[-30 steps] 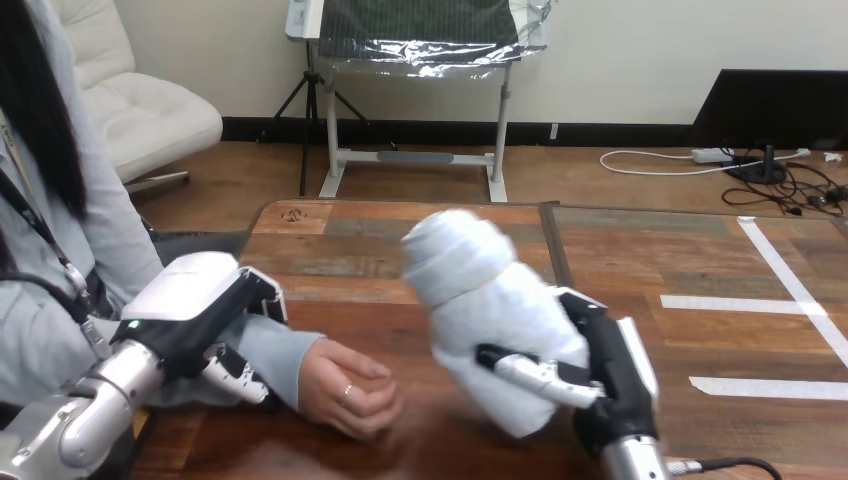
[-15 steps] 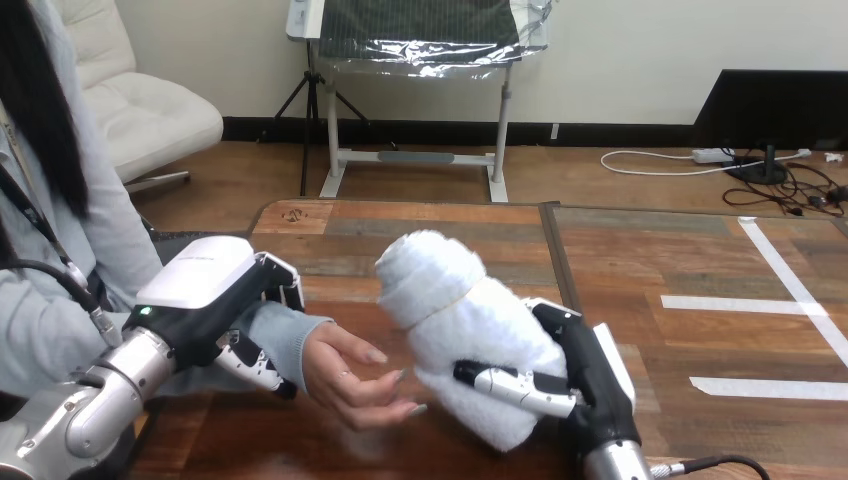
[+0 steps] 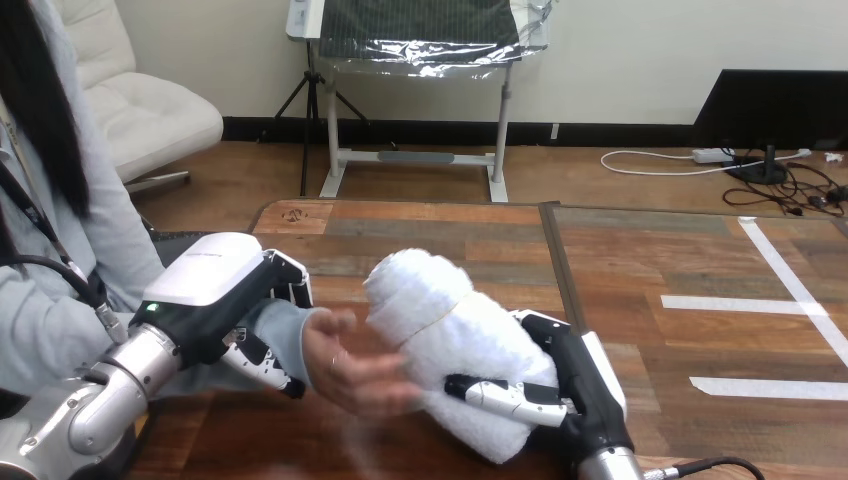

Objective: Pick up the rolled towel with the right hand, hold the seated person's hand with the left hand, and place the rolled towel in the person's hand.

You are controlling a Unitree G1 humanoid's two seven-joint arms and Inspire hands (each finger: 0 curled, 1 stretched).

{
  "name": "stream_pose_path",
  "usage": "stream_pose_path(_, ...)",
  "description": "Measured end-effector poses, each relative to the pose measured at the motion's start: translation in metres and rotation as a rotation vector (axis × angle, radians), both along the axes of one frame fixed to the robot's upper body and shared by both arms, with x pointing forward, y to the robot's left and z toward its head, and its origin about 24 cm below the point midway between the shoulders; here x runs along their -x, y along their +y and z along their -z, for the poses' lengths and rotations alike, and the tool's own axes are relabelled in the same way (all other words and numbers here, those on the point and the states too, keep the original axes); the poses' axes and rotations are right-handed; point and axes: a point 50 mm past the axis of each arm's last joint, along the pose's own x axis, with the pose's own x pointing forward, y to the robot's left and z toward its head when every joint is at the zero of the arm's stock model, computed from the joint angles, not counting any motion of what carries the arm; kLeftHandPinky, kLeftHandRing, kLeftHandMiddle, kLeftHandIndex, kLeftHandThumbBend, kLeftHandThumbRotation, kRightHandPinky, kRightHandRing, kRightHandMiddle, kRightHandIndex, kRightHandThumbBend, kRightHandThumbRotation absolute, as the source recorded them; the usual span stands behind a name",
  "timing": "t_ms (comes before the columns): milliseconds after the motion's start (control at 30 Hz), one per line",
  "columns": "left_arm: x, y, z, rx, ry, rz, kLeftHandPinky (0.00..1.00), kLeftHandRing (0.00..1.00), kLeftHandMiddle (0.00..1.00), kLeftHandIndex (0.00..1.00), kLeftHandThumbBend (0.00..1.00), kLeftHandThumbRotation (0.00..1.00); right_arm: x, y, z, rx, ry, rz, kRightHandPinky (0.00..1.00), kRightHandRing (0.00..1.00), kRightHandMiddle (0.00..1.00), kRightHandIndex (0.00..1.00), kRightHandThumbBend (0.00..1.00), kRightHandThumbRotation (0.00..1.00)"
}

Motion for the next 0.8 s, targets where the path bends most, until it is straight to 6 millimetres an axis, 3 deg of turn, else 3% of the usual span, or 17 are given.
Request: stream_pose_path(800,-0.002,-0.011,-0.013,0.043,-0.055,0.047,0.29,0.32,0.37,0.38,0.99,0.05,0.001,0.011,0.000,0.062,-0.015,-0.032,0.24,0.29,0.39,0.46,0.70,0.00)
